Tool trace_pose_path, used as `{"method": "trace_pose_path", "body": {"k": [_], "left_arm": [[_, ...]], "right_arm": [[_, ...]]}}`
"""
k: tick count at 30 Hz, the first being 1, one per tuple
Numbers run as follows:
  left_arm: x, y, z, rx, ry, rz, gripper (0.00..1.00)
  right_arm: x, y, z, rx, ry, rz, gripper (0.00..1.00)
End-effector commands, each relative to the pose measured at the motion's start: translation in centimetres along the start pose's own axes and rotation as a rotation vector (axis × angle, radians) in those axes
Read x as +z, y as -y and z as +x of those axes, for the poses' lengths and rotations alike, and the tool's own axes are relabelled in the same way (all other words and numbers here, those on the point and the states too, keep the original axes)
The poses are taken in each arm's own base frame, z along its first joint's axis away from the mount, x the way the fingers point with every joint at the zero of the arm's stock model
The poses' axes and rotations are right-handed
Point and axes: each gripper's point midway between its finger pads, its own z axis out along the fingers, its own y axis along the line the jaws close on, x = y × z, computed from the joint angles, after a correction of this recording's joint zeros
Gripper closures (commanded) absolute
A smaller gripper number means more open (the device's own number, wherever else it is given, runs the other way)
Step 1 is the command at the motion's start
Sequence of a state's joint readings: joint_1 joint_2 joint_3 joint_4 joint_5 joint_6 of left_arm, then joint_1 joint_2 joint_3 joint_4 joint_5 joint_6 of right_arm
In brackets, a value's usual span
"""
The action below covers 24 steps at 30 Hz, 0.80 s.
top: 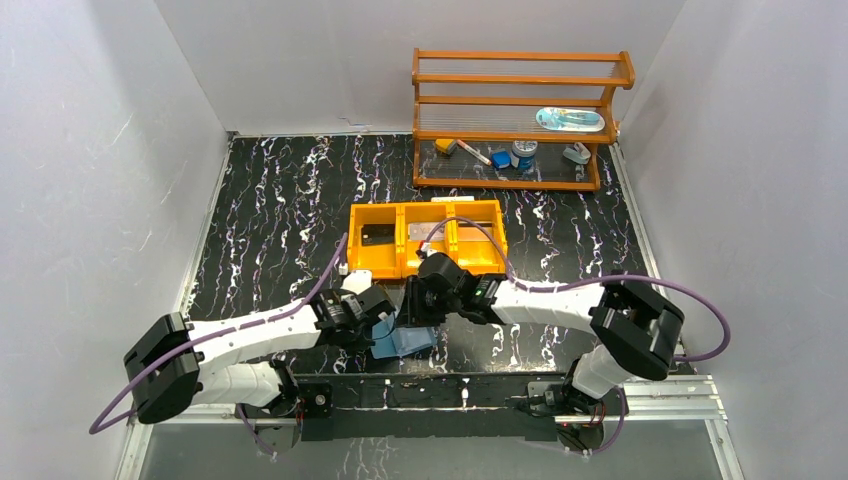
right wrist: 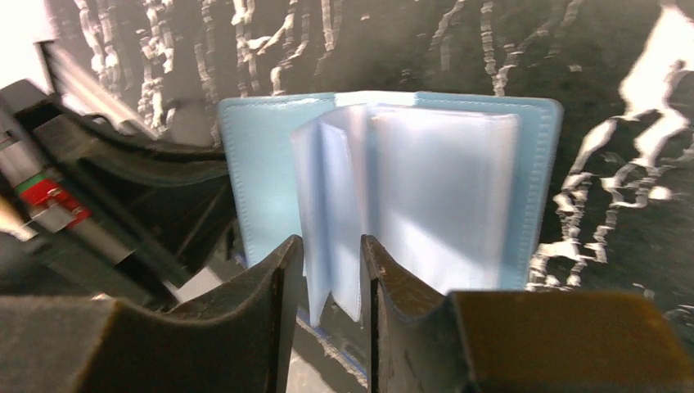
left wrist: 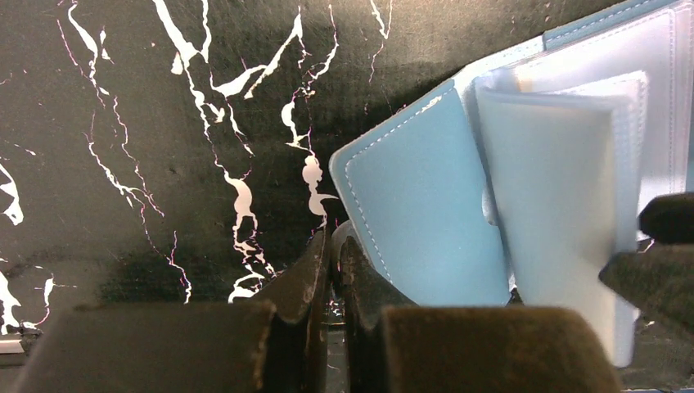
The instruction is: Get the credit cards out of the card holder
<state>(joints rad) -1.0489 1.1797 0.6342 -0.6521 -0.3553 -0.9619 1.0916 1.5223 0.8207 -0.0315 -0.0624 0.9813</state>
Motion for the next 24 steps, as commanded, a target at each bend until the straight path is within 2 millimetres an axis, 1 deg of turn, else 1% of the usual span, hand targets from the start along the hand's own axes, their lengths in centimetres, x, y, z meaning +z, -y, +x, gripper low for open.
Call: {"method": "trace_pose_path", "body": {"k": [1, 6, 9, 11, 13, 16, 18, 19, 20, 24], "left_arm": [[-0.4, -0.5, -0.4, -0.029, 0.028, -0.004, 1.0], [-0.6, -0.8, -0.5, -0.047, 0.034, -0.008, 1.0], [-0.8, -1.1, -0.4, -0.065, 0.037, -0.018, 1.0], [-0.9, -1.4, -0.4, -0.077, 0.038, -0.024, 0.99], [-1.1, -1.6, -0.3, -0.09, 0.039, -0.029, 0.96], [-1.4, -2.1, -0.2, -0.105, 0.041, -0.036, 0.85], [-1.8, -2.3, -0.3, -0.118, 0.047, -0.041, 0.77], [-1.9, -2.5, -0.4, -0.124, 0.052, -0.044, 0.72], [-2.2, -2.6, -0.6, -0.129, 0.057, -0.047, 0.66], [-3.3, -2.5, -1.7, -0.148, 0.098, -0.028, 0.47]], "right_arm": [[-0.5, -4.9, -0.1, -0.021, -0.014, -0.238, 0.58], [0.7, -5.9, 1.1, 0.001, -0.094, -0.31, 0.55], [1.3, -6.2, 1.5, 0.027, -0.113, -0.346, 0.54], [1.8, -5.9, 1.7, 0.044, -0.123, -0.343, 0.54], [2.4, -5.3, 2.0, 0.059, -0.137, -0.324, 0.52], [3.5, -4.0, 2.6, 0.098, -0.16, -0.275, 0.52], [3.8, -3.4, 2.9, 0.111, -0.164, -0.259, 0.52], [3.9, -3.2, 2.9, 0.119, -0.162, -0.252, 0.51], [4.6, -2.1, 3.5, 0.135, -0.177, -0.219, 0.51], [5.2, -0.1, 4.0, 0.173, -0.18, -0.13, 0.52]]}}
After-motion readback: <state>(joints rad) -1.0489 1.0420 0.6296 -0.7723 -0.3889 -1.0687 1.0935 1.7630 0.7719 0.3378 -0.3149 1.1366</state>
